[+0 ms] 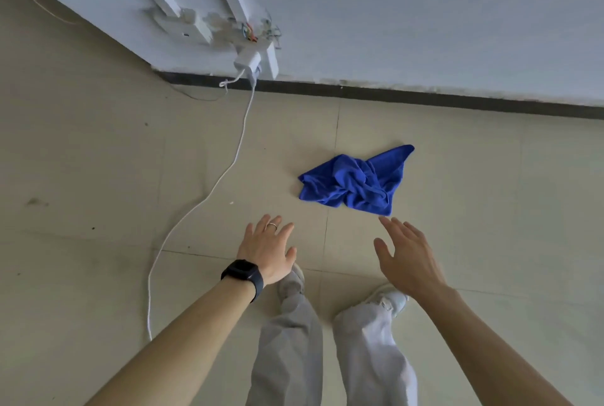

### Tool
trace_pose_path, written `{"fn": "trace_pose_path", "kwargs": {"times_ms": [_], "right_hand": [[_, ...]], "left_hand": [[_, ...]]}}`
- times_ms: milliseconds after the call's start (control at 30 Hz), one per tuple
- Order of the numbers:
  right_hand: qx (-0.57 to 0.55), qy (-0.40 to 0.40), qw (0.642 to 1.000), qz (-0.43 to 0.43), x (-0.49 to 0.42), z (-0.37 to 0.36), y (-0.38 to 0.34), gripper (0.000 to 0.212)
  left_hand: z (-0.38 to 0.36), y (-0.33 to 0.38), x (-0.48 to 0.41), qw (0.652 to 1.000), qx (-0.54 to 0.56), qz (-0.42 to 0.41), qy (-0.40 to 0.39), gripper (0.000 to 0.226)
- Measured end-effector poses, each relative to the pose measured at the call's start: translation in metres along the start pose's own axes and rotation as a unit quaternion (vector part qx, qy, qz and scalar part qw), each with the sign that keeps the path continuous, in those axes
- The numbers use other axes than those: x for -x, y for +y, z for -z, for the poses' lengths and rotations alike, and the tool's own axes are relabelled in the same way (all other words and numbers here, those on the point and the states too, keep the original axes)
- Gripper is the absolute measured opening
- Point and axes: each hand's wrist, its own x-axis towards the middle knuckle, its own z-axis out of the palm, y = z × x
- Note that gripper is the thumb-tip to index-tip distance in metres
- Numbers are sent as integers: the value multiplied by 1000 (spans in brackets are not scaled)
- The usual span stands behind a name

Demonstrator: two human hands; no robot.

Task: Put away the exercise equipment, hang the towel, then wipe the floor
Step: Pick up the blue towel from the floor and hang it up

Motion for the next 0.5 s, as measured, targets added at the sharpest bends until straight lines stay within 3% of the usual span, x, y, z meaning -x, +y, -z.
{"fn": "trace_pose_path", "kwargs": {"times_ms": [200, 333, 500], "right_hand": [[-35, 0, 998, -46, -137, -88, 25, 72], [-49, 51, 995, -66, -221, -141, 33, 83], [-59, 107, 990, -67, -293, -196, 49, 86]], "left_hand": [[-85, -26, -148, 999, 21, 27, 42, 71], [-137, -38, -232, 993, 38, 42, 100, 83], [-200, -51, -288, 991, 80, 49, 94, 107]]}}
